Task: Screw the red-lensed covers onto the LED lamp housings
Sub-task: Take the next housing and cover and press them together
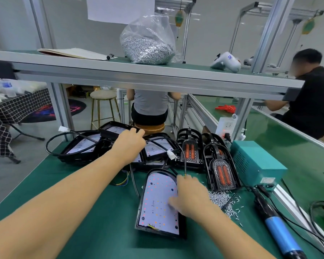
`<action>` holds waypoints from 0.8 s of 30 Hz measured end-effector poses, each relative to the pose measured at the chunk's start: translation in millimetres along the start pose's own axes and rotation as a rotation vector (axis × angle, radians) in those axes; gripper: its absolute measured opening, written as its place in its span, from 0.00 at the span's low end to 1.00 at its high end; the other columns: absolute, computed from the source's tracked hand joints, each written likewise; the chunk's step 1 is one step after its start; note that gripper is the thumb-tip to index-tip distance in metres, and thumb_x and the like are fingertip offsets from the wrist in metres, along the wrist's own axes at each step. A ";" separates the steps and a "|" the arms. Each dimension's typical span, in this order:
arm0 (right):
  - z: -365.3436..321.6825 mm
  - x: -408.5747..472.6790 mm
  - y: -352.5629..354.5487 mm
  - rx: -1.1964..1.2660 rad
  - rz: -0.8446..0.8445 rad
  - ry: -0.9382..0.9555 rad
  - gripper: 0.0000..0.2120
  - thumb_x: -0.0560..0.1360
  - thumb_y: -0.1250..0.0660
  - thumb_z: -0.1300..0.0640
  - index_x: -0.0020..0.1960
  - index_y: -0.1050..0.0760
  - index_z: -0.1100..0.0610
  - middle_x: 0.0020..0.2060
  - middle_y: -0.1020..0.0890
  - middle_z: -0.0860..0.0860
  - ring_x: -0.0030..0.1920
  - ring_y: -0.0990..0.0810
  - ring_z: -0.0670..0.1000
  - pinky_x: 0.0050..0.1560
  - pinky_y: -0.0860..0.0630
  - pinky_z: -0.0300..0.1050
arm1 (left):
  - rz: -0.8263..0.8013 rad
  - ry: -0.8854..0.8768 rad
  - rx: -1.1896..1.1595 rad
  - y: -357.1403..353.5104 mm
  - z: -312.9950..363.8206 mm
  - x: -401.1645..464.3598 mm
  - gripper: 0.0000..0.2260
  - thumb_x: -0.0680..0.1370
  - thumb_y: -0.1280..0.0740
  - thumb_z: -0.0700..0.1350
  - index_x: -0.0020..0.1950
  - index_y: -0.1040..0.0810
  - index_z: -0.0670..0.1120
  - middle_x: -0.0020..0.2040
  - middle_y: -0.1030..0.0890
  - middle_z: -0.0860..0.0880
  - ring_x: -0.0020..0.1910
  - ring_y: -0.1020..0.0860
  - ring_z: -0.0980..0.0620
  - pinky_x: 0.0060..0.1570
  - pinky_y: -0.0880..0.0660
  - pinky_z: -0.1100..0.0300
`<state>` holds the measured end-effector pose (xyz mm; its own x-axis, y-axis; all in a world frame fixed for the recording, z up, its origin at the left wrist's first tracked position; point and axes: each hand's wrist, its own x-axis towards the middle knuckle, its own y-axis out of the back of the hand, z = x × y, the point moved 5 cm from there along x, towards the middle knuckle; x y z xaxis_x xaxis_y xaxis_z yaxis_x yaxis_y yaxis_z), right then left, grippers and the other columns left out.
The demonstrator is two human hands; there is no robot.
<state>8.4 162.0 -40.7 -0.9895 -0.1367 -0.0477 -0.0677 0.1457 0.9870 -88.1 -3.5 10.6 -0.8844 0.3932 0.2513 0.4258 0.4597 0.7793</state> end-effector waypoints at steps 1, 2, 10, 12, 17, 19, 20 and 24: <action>-9.5 4.4 7.3 0.019 0.109 0.063 0.20 0.77 0.37 0.50 0.65 0.31 0.58 0.63 0.27 0.54 0.64 0.29 0.56 0.60 0.31 0.48 | -0.010 -0.002 -0.008 1.8 -1.9 2.3 0.06 0.74 0.37 0.34 0.47 0.23 0.43 0.54 0.28 0.45 0.48 0.28 0.44 0.35 0.38 0.54; -21.4 8.9 13.2 0.070 0.211 0.140 0.19 0.78 0.38 0.48 0.64 0.28 0.58 0.62 0.26 0.54 0.63 0.29 0.56 0.61 0.31 0.48 | -0.021 -0.006 -0.014 3.3 -3.4 4.0 0.06 0.74 0.37 0.35 0.47 0.23 0.43 0.54 0.28 0.45 0.48 0.27 0.44 0.34 0.38 0.55; -91.1 45.9 -30.9 0.397 0.173 0.253 0.10 0.80 0.40 0.50 0.46 0.29 0.57 0.42 0.19 0.56 0.52 0.24 0.60 0.56 0.36 0.46 | -0.010 0.054 -0.129 8.7 -29.4 1.6 0.10 0.76 0.37 0.44 0.54 0.21 0.45 0.62 0.29 0.49 0.52 0.25 0.46 0.38 0.32 0.55; -82.7 40.9 -37.8 0.646 0.282 0.189 0.10 0.81 0.41 0.53 0.47 0.26 0.58 0.33 0.24 0.51 0.54 0.26 0.60 0.47 0.40 0.42 | 0.005 0.056 -0.148 9.8 -34.7 1.0 0.10 0.76 0.36 0.46 0.53 0.20 0.46 0.64 0.29 0.51 0.52 0.25 0.47 0.38 0.32 0.56; -70.8 -3.6 -36.2 1.198 0.362 0.123 0.09 0.72 0.43 0.55 0.36 0.32 0.59 0.31 0.26 0.54 0.49 0.31 0.57 0.44 0.35 0.37 | 0.040 0.062 -0.233 11.4 -37.2 3.8 0.11 0.75 0.35 0.46 0.55 0.19 0.46 0.64 0.28 0.52 0.51 0.24 0.47 0.40 0.29 0.56; -66.6 -18.5 -31.2 1.267 0.364 0.142 0.09 0.68 0.43 0.56 0.34 0.32 0.60 0.29 0.28 0.49 0.45 0.30 0.56 0.42 0.35 0.42 | 0.045 0.063 -0.249 12.2 -36.8 4.6 0.11 0.76 0.35 0.46 0.55 0.19 0.46 0.63 0.27 0.51 0.51 0.23 0.47 0.42 0.27 0.55; -66.2 -24.6 -29.7 1.252 0.343 0.180 0.10 0.67 0.42 0.56 0.34 0.31 0.63 0.30 0.28 0.52 0.44 0.31 0.57 0.44 0.35 0.47 | 0.038 0.060 -0.248 11.7 -36.1 4.8 0.11 0.76 0.35 0.46 0.55 0.19 0.46 0.64 0.27 0.51 0.52 0.23 0.47 0.42 0.27 0.56; -77.0 -48.5 -28.4 1.051 0.134 0.400 0.17 0.66 0.40 0.55 0.37 0.29 0.71 0.36 0.28 0.67 0.42 0.34 0.56 0.50 0.34 0.45 | -0.027 -0.002 -0.212 7.4 -23.6 5.8 0.08 0.77 0.37 0.45 0.53 0.20 0.46 0.63 0.28 0.50 0.52 0.24 0.47 0.39 0.31 0.56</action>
<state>68.1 89.0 -54.6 -0.8976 -0.3340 0.2878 -0.2247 0.9081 0.3532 -94.6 -16.6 31.3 -0.8944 0.3850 0.2278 0.3523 0.2925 0.8890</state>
